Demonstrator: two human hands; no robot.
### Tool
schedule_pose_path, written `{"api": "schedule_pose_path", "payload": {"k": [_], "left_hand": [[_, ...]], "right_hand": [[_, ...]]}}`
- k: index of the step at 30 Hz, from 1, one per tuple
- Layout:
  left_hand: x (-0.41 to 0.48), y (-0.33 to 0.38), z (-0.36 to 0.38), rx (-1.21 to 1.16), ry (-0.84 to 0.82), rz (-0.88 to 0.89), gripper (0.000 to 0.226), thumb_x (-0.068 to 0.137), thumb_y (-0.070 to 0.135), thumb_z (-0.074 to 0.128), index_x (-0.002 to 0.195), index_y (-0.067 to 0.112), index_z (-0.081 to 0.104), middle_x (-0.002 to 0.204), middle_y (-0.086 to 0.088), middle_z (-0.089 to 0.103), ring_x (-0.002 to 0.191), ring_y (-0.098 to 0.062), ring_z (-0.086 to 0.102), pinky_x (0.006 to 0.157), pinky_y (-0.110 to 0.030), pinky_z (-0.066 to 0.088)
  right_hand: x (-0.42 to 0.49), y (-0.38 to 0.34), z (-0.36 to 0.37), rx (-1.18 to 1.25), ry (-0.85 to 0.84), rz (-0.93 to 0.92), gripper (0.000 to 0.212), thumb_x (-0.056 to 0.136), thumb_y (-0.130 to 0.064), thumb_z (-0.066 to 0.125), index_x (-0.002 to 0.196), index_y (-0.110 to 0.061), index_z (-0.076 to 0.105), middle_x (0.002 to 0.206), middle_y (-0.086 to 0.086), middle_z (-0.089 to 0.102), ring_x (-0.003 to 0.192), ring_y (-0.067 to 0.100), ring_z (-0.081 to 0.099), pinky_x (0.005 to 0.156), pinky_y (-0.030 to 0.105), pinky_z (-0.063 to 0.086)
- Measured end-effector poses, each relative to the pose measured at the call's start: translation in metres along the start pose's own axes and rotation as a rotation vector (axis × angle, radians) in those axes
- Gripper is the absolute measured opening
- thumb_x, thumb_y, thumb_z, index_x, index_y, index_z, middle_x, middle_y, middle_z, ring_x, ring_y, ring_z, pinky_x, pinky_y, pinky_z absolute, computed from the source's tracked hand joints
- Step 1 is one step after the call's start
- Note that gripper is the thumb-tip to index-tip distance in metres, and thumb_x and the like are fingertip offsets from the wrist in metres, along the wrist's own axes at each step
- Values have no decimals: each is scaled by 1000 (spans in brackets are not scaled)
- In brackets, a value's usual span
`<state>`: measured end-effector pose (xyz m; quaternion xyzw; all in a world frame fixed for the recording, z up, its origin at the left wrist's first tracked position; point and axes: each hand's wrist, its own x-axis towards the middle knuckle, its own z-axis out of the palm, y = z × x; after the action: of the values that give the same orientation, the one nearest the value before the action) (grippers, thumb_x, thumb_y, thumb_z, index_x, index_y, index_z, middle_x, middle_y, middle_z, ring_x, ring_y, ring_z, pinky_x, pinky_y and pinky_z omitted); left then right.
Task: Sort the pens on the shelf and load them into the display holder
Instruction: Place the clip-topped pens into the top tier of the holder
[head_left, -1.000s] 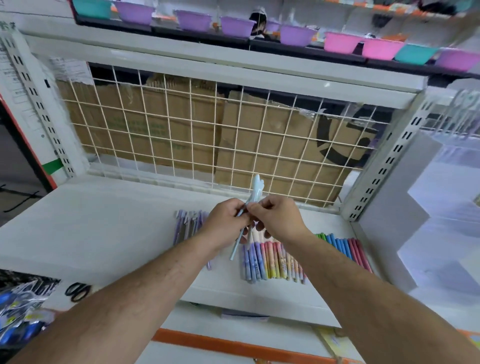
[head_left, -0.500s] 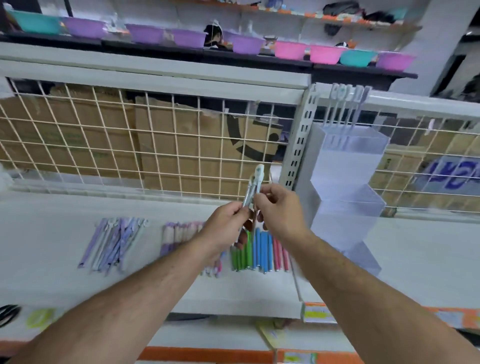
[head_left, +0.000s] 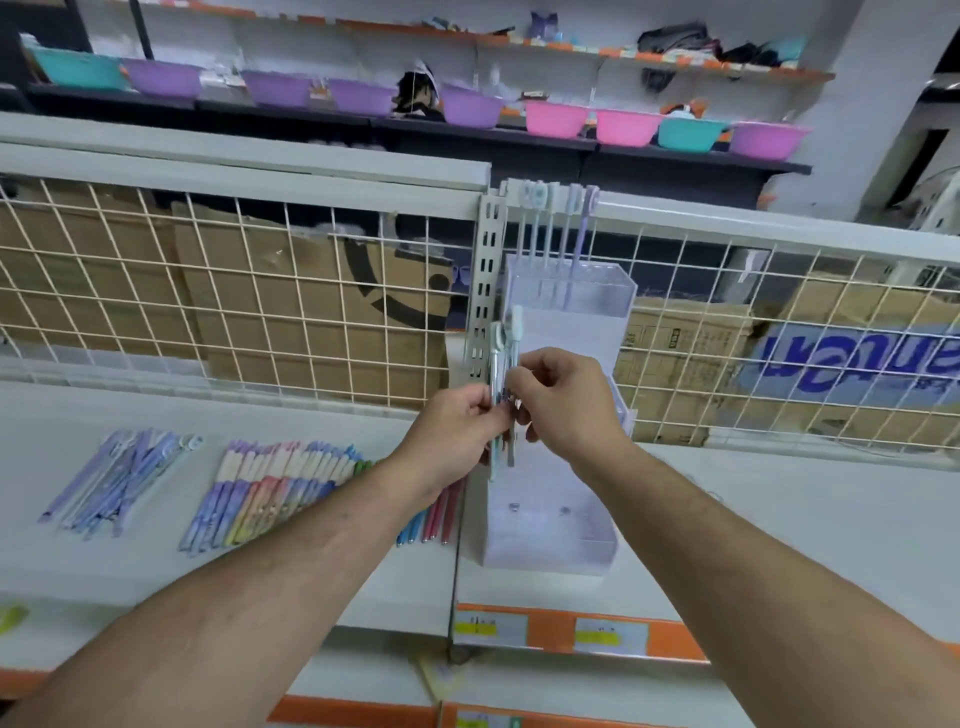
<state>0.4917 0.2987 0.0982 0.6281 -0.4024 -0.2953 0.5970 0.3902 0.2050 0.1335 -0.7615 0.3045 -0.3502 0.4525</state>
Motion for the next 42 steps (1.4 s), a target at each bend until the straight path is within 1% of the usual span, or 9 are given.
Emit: {"api": "schedule_pose_path", "payload": {"k": [4,8,15,17,21,25,33,38,42], "left_hand": [[19,12,12,74,6,42,24,96,20,63,80,2,63,66,3,55,61,-10,49,58,-26,41],[39,20,20,83,1,64,30,96,18,64,66,16,60,60,5,54,56,-9,49,55,-25,42],[73,26,30,12,-27,96,18,99,14,58,87,8,70,75,-2,69,62,-7,62,54,-22,50],[78,24,32,-18,-56,82,18,100,15,55,91,9,69,73,2,71,65,-10,65,57,-25,54],[89,21,33,-135,-64,4,18,102,17,51,98,8,65,75,-5,72,71,-24,70,74,-48,60],[99,21,40,-152,-59,-23,17,103,16,47,99,10,62,77,-7,72,71,-27,71,77,-50,58],[107,15,47,-154,-16,-32,16,102,8,49,99,8,64,75,-5,70,69,-21,70,68,-32,59],[107,13,45,-155,-16,-33,16,103,7,49,99,6,64,78,-9,69,71,-23,70,68,-30,58],[109,12,46,-128,-4,-38,16,102,8,50,97,8,65,78,-9,69,71,-23,70,67,-29,57]], "right_hand": [[11,-1,-21,42,21,-4,10,90,-17,69,80,-16,69,62,-2,68,51,11,64,46,27,50],[21,-3,-33,29,57,-3,9,90,-14,67,81,-15,68,60,-3,69,53,11,65,46,26,50],[45,-2,-51,-76,137,-21,17,95,-13,60,79,-16,67,62,-4,69,54,5,67,50,25,49],[49,0,-52,-106,131,-26,16,95,-13,60,80,-16,67,67,-1,71,57,6,67,53,29,52],[65,-5,-65,-123,137,-55,18,96,-13,60,80,-14,68,72,2,72,60,9,67,51,28,52],[93,-20,-89,-125,164,-89,19,98,-15,59,81,-14,69,76,2,73,60,7,67,51,24,53],[154,-45,-122,-74,273,-146,22,100,-18,60,79,-20,67,71,2,69,50,5,62,42,20,47],[179,-45,-118,-52,279,-117,21,101,-19,58,81,-19,67,79,6,72,73,24,74,52,27,56],[191,-41,-107,-86,266,-124,21,100,-19,58,81,-21,66,76,2,71,73,22,74,57,32,62]]}}
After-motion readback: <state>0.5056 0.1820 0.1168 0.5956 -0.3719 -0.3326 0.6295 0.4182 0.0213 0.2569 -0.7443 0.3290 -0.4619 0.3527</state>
